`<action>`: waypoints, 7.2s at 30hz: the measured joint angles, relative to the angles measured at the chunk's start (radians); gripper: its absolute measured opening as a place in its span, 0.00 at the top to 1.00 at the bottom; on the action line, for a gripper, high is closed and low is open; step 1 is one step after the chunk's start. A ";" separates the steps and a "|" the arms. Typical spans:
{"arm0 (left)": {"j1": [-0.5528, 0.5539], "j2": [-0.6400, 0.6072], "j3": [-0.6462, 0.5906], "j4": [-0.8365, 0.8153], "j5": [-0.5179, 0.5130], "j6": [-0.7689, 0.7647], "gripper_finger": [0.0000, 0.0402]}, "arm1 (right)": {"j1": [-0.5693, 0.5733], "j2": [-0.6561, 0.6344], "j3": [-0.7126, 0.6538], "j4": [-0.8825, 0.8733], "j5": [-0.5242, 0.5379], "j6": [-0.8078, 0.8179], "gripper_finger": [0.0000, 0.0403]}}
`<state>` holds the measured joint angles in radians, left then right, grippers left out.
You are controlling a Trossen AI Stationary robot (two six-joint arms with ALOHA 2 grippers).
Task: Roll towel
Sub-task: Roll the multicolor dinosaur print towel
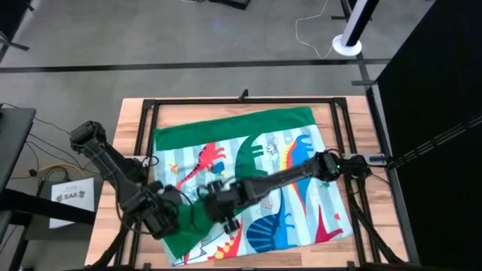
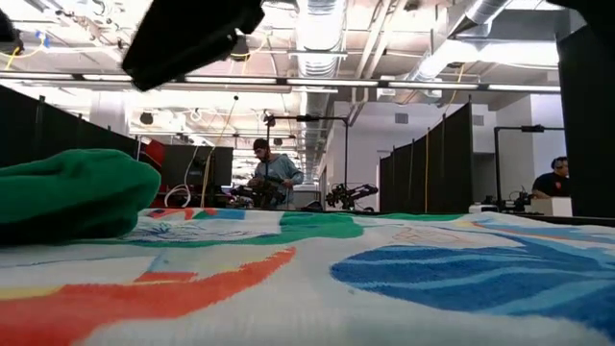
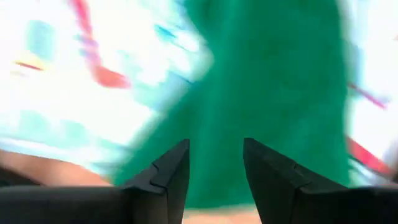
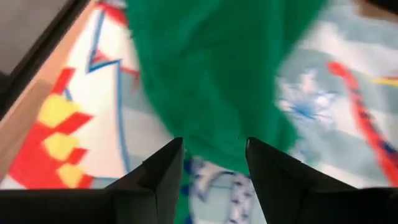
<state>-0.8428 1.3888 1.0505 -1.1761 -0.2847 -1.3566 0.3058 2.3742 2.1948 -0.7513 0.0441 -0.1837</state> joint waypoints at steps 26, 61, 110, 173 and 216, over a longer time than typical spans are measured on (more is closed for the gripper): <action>-0.240 -0.008 -0.185 0.290 -0.060 -0.358 0.67 | -0.165 0.003 -0.260 0.368 -0.107 0.968 0.62; -0.367 0.348 -0.181 0.971 0.003 -0.334 0.67 | -0.127 0.025 -0.290 0.723 -0.144 0.852 1.00; -0.239 0.212 -0.185 0.766 -0.122 -0.035 0.67 | 0.067 0.073 0.035 -0.216 0.012 0.322 0.52; -0.281 0.226 -0.184 0.885 0.035 0.110 0.67 | 0.116 0.035 -0.037 -0.142 -0.095 0.387 0.52; -0.317 0.288 -0.183 1.137 0.097 -0.123 0.67 | -0.088 0.027 -0.439 0.587 0.031 0.156 0.52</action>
<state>-1.1594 1.6771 0.8680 -0.0391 -0.1873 -1.4798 0.2177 2.4008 1.7554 -0.1642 0.0750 -0.0273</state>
